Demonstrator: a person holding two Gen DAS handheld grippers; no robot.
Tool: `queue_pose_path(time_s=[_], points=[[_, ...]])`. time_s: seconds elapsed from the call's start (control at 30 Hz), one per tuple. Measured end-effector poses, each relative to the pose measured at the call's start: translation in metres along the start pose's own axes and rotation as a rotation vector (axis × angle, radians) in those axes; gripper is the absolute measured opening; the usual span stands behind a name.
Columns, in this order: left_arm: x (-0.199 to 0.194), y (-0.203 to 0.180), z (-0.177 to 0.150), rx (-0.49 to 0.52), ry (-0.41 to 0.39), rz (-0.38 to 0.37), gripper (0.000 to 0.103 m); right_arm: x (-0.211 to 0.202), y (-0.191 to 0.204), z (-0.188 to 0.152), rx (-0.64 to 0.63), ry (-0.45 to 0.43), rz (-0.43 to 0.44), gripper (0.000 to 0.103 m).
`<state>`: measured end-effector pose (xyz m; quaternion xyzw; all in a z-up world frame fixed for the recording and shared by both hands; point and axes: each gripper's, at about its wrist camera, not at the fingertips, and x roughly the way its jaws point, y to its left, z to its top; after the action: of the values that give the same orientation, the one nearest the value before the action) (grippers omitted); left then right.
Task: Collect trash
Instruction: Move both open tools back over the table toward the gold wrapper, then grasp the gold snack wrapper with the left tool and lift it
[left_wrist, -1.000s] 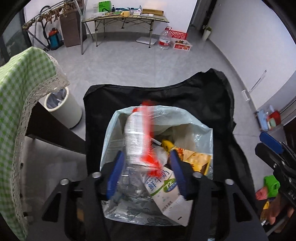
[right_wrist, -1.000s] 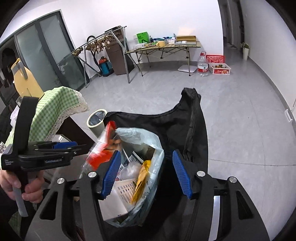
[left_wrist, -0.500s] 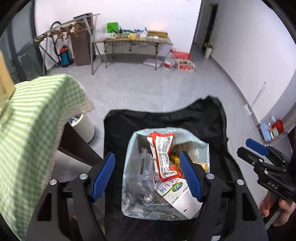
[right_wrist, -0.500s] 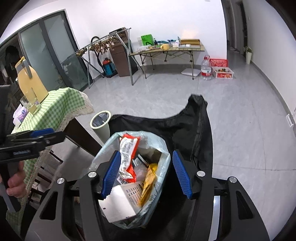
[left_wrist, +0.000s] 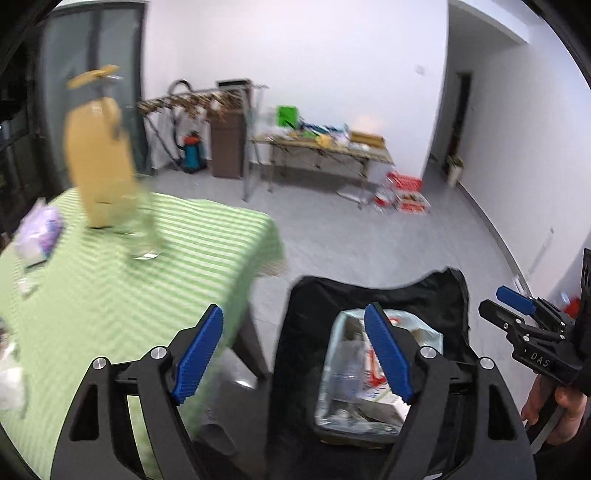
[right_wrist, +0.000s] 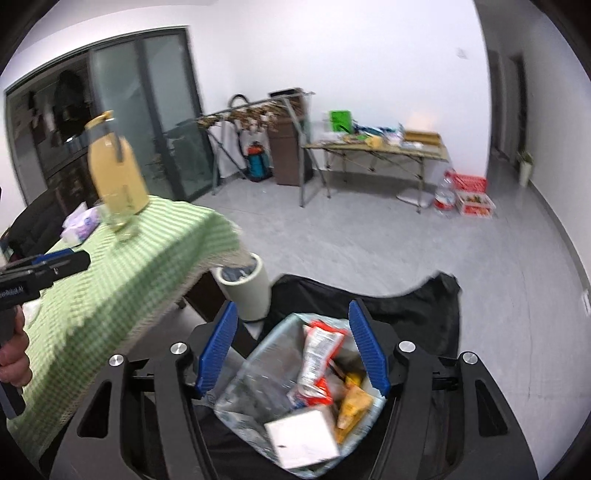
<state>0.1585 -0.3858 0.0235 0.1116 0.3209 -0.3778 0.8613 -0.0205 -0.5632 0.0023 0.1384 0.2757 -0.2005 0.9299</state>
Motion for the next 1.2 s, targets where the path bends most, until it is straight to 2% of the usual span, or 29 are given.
queue_pose_path(time_s=[0.27,0.53,0.7,0.83,0.93,1.0,1.1,1.2], points=[[-0.095,0.088,-0.012,-0.102,-0.162,0.136,0.089,-0.008,0.091,0.026,-0.133,-0.05,0.097,0.061],[-0.153,0.171,-0.043,-0.222,-0.213,0.238,0.09,-0.008,0.188,0.03,-0.214,-0.081,0.216,0.062],[-0.186,0.228,-0.08,-0.239,-0.23,0.331,0.094,-0.005,0.248,0.023,-0.29,-0.072,0.294,0.062],[-0.199,0.302,-0.12,-0.336,-0.161,0.483,0.094,-0.003,0.289,0.013,-0.36,-0.06,0.344,0.065],[-0.192,0.358,-0.151,-0.406,-0.064,0.562,0.094,0.002,0.314,0.003,-0.384,-0.039,0.373,0.065],[-0.18,0.395,-0.169,-0.415,0.036,0.63,0.093,0.006,0.327,-0.003,-0.388,-0.02,0.394,0.065],[-0.167,0.434,-0.185,-0.423,0.11,0.647,0.091,0.01,0.341,-0.01,-0.399,-0.001,0.417,0.065],[-0.153,0.454,-0.187,-0.412,0.152,0.591,0.088,0.011,0.353,-0.016,-0.422,0.02,0.431,0.065]])
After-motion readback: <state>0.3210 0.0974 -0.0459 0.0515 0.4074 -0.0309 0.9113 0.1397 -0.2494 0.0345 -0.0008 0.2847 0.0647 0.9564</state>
